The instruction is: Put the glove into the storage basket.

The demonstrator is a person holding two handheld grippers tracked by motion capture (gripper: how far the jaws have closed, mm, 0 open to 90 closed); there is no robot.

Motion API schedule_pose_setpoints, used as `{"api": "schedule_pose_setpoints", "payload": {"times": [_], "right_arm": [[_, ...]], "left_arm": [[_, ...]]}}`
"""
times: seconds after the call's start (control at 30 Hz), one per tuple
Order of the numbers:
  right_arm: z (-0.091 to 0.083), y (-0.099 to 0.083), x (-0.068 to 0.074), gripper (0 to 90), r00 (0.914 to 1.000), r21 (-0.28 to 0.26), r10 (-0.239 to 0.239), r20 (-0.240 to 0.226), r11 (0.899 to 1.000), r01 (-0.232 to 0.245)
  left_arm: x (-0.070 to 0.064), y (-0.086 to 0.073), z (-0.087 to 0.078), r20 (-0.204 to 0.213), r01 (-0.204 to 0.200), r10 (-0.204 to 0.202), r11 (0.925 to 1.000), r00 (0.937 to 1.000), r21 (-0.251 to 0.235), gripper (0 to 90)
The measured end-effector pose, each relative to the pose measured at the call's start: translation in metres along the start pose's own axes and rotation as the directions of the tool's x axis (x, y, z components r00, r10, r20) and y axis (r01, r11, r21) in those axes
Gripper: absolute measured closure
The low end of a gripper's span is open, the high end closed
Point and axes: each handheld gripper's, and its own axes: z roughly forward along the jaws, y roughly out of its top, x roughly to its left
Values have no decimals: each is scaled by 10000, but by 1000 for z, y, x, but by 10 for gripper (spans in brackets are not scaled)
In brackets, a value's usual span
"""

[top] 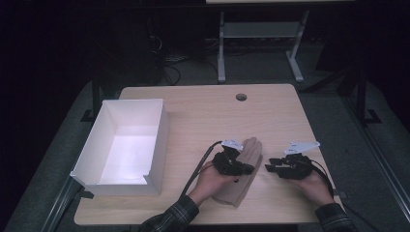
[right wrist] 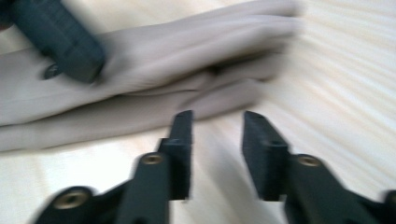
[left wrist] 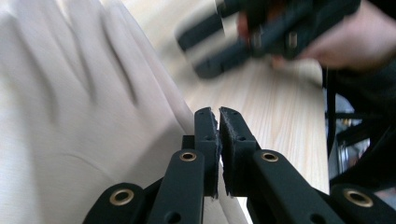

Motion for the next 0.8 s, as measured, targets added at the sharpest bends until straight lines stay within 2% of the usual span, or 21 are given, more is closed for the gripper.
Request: {"api": "schedule_pose_setpoints", "payload": {"times": [0.07,0.1,0.17,0.23,0.3,0.43,0.5,0.7,0.8], "right_arm": [[-2,-3,-6,498,9986,-159,75,518,9999,-67],[-2,-4,-8,462,9976,-162,246,640,9996,-236],[-1,-6,-11,414,9952,-128,227,949,9997,-216],[1,-8,-14,378,9929,-103,287,1153,9996,-277],[4,-9,-16,334,9898,-51,340,1386,9994,-337],[8,-11,-18,280,9835,59,497,1738,9987,-515],[9,-12,-18,272,9808,82,431,1900,9989,-455],[12,-13,-17,264,9795,143,304,1990,9993,-339],[12,-13,-18,253,9800,88,390,1954,9991,-415]], "left_arm": [[-2,-4,7,-79,-91,93,9995,9999,294,863],[-2,-5,9,-140,-156,162,9990,9998,415,866],[-3,-8,13,-322,-331,360,9959,9988,845,871],[-4,-13,14,-554,-556,616,9929,9966,1050,877],[-5,-14,11,-569,-530,592,9931,9966,1051,884],[-6,-19,0,-826,-788,909,9871,9924,1394,885],[-6,-23,-8,-894,-912,1063,9831,9903,1585,883],[-6,-38,-31,-1137,-1158,1383,9759,9838,1850,875],[-8,-41,-38,-1291,-1261,1532,9723,9797,1969,866]]}}
